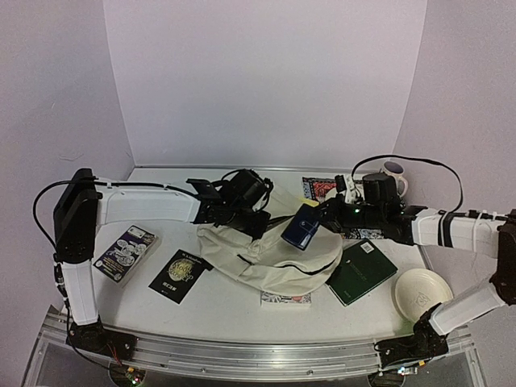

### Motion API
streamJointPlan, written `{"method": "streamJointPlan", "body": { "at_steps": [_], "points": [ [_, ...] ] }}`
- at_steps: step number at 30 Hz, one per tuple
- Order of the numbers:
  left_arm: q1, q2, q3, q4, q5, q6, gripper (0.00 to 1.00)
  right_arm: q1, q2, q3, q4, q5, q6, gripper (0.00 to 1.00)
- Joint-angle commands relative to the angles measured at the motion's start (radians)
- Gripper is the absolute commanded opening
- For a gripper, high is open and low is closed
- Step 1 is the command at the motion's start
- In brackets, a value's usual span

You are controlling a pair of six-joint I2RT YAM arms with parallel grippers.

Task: Pack the student bag
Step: Pick up the lower front pocket of the student bag.

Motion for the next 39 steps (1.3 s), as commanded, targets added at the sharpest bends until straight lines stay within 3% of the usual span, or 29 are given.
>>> {"method": "streamJointPlan", "body": {
  "at_steps": [1,7,14,17,29,39],
  "points": [
    [0.000,-0.121,-0.047,0.125,0.035,-0.017,0.00,-0.001,0.059,0.042,0.167,-0.045,0.144,0.00],
    [0.000,-0.144,-0.092,0.154,0.057,-0.009,0.00,-0.003,0.115,0.038,0.244,-0.009,0.208,0.00],
    [-0.001,-0.100,-0.018,-0.015,-0.012,0.080,0.46,-0.012,0.099,0.005,0.242,-0.005,0.159,0.00],
    [-0.001,-0.069,0.045,-0.108,-0.051,0.122,0.57,-0.015,0.080,-0.008,0.223,0.000,0.127,0.00],
    [0.000,0.156,0.263,-0.275,-0.018,0.200,0.67,-0.023,0.011,-0.056,0.123,0.071,0.029,0.00],
    [-0.048,0.259,0.347,-0.339,-0.017,0.266,0.76,-0.032,-0.035,-0.087,0.099,0.094,0.006,0.00]
  ]
}}
